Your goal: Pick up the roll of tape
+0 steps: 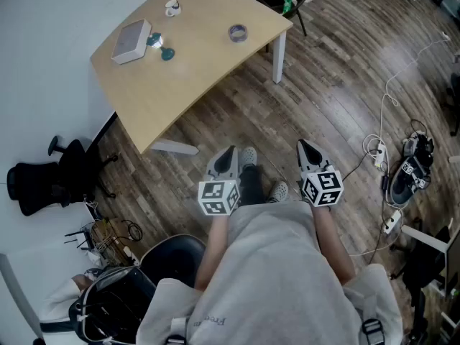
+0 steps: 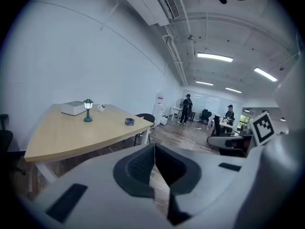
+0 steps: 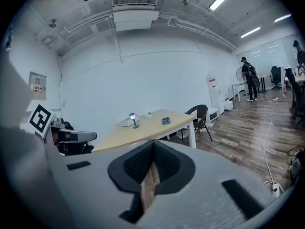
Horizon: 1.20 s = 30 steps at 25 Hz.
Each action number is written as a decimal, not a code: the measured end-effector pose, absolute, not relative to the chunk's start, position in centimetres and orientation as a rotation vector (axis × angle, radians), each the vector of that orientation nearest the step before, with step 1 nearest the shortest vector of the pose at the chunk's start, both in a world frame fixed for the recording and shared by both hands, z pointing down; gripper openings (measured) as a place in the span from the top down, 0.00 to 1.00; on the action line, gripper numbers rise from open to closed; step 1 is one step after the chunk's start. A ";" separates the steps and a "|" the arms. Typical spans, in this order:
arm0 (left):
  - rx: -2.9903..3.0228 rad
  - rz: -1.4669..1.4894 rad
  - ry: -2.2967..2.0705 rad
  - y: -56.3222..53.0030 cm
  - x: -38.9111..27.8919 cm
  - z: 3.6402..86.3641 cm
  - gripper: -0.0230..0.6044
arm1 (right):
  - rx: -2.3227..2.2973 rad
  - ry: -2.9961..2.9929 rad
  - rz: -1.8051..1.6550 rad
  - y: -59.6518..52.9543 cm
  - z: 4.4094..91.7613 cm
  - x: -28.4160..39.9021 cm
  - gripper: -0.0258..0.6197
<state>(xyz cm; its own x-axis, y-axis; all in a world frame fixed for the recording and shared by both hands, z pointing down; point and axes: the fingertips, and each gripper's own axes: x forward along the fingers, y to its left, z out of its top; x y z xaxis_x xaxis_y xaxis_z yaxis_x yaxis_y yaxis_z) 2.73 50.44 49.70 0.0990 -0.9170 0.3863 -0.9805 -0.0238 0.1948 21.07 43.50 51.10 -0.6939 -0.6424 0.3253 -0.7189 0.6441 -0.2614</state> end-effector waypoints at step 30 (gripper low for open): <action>1.936 0.269 -1.858 48.5 1.7 51.2 0.78 | 1.154 -2.688 0.653 41.7 51.7 22.2 0.82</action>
